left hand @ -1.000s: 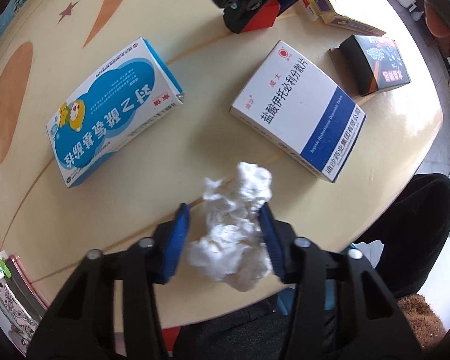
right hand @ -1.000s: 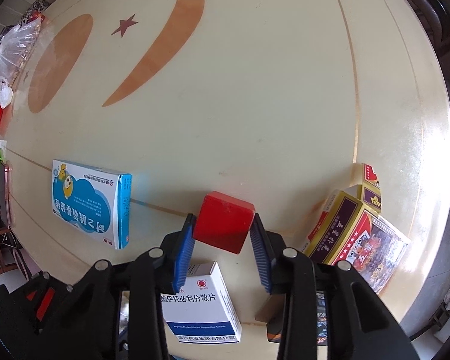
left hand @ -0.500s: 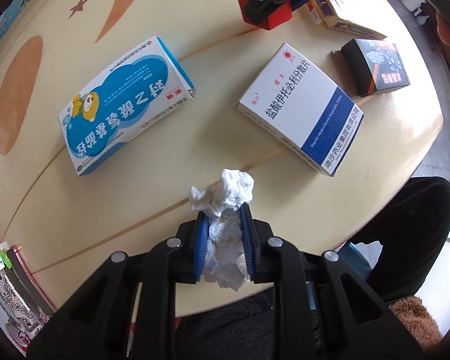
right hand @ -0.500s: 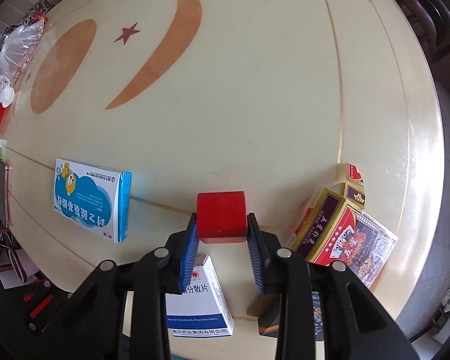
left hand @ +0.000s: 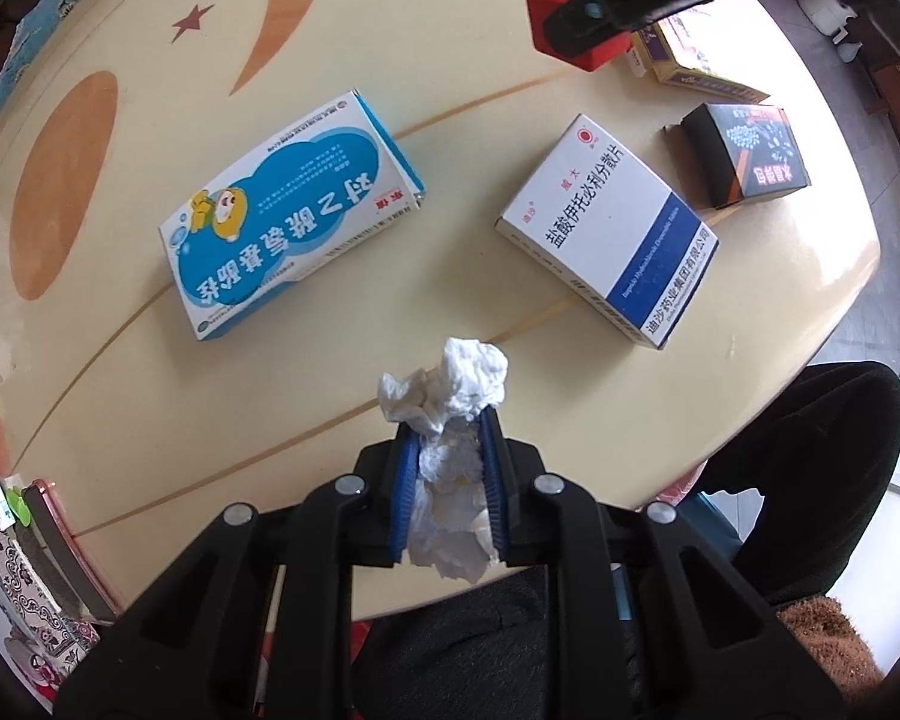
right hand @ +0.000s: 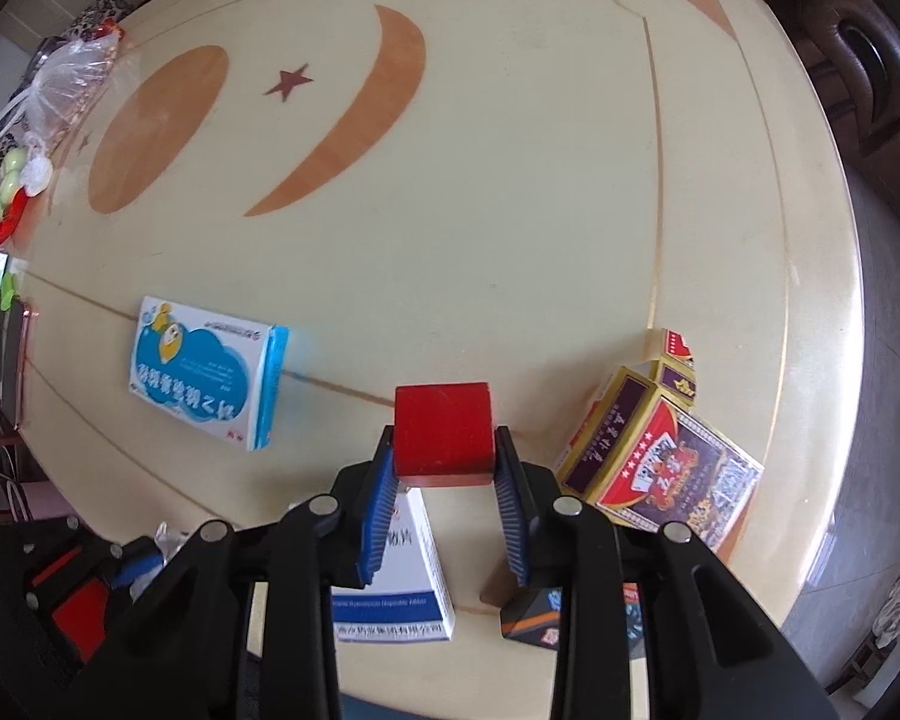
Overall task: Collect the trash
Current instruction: 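Carry the tissue and red cube with both tools over the pink wastebasket, then open both tools to drop the tissue and red cube into the wastebasket, then move both tools back over the table toward the boxes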
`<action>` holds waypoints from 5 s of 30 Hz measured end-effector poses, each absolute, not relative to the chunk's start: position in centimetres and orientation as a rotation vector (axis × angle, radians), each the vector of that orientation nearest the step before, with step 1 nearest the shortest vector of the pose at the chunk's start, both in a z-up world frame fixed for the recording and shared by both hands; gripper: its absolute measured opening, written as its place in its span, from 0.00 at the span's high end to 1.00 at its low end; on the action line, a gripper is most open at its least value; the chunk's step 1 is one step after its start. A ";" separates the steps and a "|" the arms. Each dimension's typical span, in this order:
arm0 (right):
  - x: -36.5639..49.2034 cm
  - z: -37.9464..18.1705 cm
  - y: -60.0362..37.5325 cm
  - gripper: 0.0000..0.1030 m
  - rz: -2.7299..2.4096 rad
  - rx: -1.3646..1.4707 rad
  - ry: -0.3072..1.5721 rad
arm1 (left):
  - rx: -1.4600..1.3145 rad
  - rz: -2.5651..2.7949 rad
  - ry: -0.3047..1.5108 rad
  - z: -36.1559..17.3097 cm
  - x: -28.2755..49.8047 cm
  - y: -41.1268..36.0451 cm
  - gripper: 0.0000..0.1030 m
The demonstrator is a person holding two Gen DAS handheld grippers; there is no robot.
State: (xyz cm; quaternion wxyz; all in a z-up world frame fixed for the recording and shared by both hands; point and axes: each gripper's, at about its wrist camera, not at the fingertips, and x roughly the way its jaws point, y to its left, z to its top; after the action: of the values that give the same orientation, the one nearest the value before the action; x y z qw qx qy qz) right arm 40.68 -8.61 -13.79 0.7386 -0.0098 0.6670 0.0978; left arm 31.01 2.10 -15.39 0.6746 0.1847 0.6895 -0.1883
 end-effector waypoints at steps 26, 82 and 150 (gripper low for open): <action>20.1 -4.6 -12.0 0.70 0.366 -0.174 1.322 | 0.483 -0.490 1.369 -5.8 20.9 0.0 0.80; 10.7 -28.9 -11.1 0.70 0.358 -0.177 1.516 | 0.419 -0.543 1.553 -29.4 12.1 -3.1 0.80; 14.3 -5.6 -16.8 0.14 0.652 -0.236 1.169 | 0.531 -0.613 1.249 -5.8 16.7 3.1 0.23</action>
State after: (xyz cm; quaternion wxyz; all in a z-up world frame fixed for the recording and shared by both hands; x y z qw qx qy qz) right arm 14.35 -16.77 -5.65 0.7777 -0.1091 0.5407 0.3015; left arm 16.68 3.11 -5.82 0.7352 0.2417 0.5685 -0.2790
